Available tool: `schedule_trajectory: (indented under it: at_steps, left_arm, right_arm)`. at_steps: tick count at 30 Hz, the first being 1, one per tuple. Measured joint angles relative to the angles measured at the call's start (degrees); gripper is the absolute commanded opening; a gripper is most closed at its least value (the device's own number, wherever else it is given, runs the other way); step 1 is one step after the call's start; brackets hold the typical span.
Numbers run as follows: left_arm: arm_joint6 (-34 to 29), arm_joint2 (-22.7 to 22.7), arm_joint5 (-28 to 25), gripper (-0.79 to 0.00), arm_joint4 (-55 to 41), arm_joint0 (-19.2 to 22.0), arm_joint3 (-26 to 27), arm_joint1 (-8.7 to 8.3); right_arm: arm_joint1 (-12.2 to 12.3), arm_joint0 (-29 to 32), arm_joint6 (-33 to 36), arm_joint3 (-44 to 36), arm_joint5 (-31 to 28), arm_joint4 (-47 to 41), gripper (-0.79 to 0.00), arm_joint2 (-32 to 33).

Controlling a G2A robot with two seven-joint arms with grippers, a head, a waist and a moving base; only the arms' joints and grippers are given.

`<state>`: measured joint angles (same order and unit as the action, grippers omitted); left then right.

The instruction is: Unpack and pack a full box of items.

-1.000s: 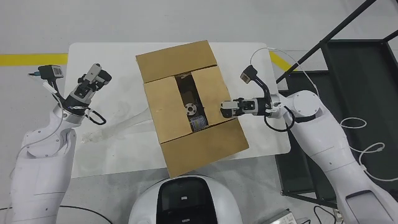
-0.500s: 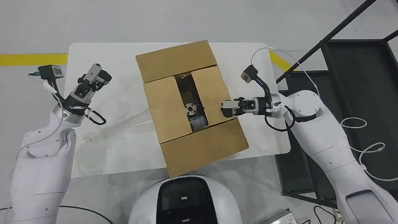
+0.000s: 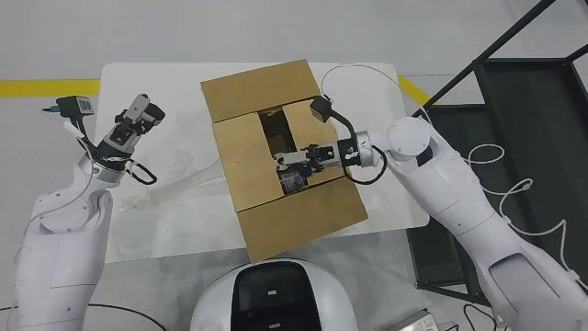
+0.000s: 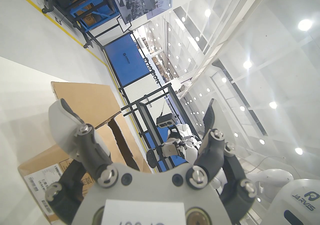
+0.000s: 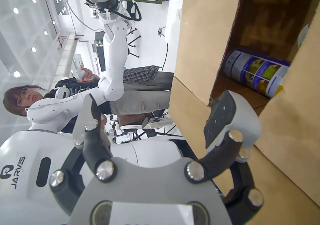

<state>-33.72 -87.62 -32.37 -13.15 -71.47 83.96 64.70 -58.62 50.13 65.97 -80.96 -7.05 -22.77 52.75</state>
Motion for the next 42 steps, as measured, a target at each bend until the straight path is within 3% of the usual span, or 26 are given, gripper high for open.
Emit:
schedule_trajectory:
  at_steps: [8, 20, 35, 42]
  left_arm:
    - [0.9, -0.1, 1.8, 0.000, 1.0, -0.1, 1.1, -0.06]
    - [1.4, -0.7, 2.2, 0.000, 2.0, 1.2, 0.4, -0.27]
    - [3.3, -0.8, 2.8, 0.000, 1.7, 2.6, -0.2, -0.28]
    - [3.2, -3.2, 2.5, 0.000, -0.6, 1.3, 2.6, -0.59]
  right_arm:
    - [-2.5, -3.7, -1.0, 5.0, -2.2, 0.7, 0.000, -5.7]
    - [-5.0, -6.1, -3.4, 8.0, -0.4, 5.4, 0.000, -10.8]
    - [-6.5, -5.4, 2.0, 5.2, -8.0, -5.4, 0.000, -9.4]
    - [-8.3, -6.0, -0.1, 2.7, -10.4, -7.9, 0.000, -11.4]
